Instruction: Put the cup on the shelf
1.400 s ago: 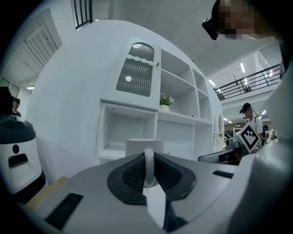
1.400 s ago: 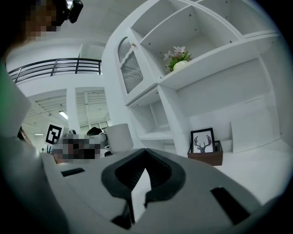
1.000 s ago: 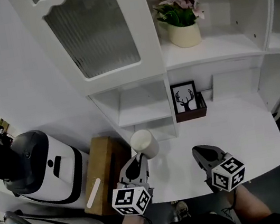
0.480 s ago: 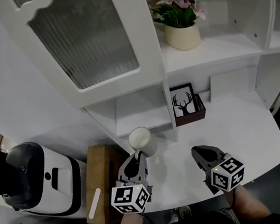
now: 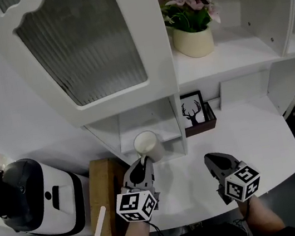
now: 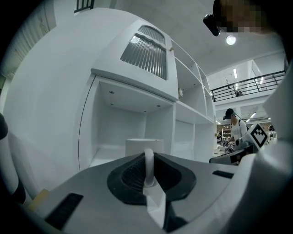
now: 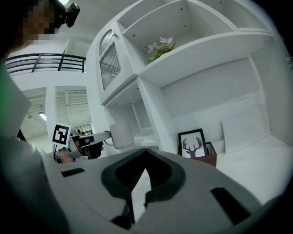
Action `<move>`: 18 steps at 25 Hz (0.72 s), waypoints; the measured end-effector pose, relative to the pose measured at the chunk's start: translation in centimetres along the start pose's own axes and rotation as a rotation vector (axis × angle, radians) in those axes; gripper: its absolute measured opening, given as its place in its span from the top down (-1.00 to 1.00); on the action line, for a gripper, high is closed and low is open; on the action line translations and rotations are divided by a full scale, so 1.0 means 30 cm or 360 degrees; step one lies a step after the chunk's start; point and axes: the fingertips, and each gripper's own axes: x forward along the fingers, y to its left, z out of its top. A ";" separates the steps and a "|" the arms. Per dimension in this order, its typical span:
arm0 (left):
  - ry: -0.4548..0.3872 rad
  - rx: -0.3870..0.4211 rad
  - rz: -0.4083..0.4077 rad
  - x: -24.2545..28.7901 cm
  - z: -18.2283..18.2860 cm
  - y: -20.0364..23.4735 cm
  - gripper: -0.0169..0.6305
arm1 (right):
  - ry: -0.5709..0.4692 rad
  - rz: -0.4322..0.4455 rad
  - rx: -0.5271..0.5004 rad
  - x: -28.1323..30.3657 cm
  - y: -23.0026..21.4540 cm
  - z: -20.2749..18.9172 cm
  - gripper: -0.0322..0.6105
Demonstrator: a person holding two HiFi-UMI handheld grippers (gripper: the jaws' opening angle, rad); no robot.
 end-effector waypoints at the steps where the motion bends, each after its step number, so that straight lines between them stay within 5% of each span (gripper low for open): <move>1: 0.0001 0.0002 -0.0003 0.010 0.001 0.008 0.83 | 0.0000 -0.0007 0.0002 0.007 -0.004 0.001 0.89; 18: -0.0003 0.0037 0.0001 0.140 0.020 0.103 0.83 | 0.0007 -0.0072 0.0035 0.079 -0.056 0.011 0.89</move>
